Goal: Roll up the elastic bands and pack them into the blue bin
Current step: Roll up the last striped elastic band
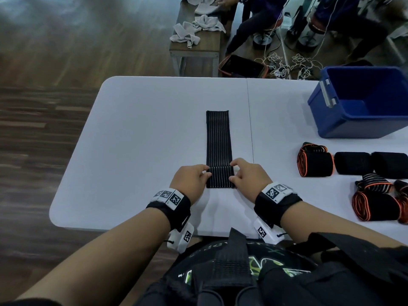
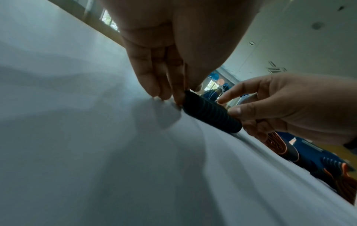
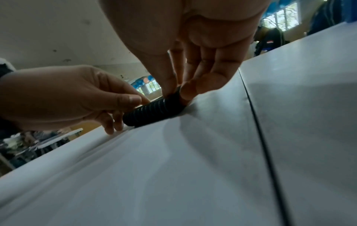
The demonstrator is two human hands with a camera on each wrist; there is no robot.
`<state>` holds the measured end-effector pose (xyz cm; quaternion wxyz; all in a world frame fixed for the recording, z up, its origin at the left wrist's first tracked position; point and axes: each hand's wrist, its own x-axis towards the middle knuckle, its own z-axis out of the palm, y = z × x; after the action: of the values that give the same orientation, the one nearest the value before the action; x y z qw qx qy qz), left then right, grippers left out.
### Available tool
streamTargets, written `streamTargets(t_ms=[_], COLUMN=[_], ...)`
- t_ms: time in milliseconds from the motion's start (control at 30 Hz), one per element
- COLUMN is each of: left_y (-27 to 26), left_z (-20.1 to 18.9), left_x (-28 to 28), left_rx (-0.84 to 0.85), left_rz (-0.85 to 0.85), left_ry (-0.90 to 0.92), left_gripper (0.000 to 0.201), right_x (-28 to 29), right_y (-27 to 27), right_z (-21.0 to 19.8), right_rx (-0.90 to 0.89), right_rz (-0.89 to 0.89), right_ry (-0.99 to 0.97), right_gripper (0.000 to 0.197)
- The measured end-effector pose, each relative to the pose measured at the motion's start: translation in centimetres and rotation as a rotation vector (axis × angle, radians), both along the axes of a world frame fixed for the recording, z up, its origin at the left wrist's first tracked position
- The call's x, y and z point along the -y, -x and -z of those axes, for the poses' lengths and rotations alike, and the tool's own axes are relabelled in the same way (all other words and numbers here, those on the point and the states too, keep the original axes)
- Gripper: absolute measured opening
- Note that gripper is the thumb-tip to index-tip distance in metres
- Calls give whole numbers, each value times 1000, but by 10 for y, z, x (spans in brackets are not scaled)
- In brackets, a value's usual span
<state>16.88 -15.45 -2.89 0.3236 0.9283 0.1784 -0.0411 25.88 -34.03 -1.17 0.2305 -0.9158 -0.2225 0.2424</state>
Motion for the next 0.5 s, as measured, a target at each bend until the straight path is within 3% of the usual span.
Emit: streamTargets(t_ms=[133,267,333,500], left_y=[0,6,7,2], left_z=[0,-1,3,7], left_x=[-3,-8,-11,-10], left_rx=[-16,-98,-141,-104], left_rz=[174,203,192,52], left_ry=[-165,-110,-85,34], left_gripper=[36,55,62,44], right_x=[-1,4,6,9], right_y=[0,-4,-6,-10], right_z=[-6,-4,-3,0], right_rx=[81,82,73,-83], right_rz=[-183,-243,-230,-31], right_ry=[99,201,186,-57], right_gripper=[47,66,62,32])
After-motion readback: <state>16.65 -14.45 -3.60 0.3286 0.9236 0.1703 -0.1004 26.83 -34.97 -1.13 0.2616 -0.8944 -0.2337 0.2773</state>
